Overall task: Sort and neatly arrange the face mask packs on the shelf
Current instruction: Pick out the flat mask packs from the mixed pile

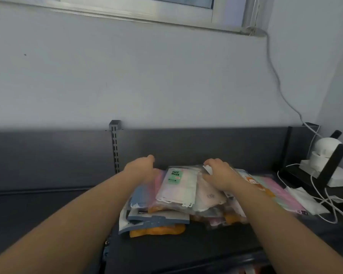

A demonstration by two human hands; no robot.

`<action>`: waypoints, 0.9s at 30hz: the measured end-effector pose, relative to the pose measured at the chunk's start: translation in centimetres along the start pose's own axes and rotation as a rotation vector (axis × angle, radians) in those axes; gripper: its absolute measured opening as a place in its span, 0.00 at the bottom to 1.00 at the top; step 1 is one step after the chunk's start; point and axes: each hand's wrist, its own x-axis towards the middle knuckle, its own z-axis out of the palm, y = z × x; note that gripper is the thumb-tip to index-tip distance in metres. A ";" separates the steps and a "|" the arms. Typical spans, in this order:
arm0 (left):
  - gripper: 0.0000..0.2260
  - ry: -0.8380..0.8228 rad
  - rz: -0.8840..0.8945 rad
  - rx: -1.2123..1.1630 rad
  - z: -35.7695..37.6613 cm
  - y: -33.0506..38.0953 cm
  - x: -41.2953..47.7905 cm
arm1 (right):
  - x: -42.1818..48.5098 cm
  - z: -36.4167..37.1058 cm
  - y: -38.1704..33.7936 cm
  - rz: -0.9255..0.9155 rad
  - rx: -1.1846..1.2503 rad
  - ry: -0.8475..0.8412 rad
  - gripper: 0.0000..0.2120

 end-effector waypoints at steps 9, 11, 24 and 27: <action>0.42 -0.235 -0.090 -0.018 4.3 3.0 -0.3 | -1.5 2.3 -2.9 -0.061 -0.198 -0.178 0.23; 0.44 -0.216 -0.112 -0.054 4.8 3.3 -0.6 | -2.0 3.0 -3.3 -0.072 -0.225 -0.172 0.25; 0.20 -0.146 -0.297 -1.109 2.9 -0.6 -0.7 | -3.8 1.4 -0.6 -0.061 0.290 0.181 0.15; 0.19 -0.211 -0.281 -1.203 2.7 -2.5 -1.0 | -3.6 0.9 2.5 0.179 0.270 0.321 0.16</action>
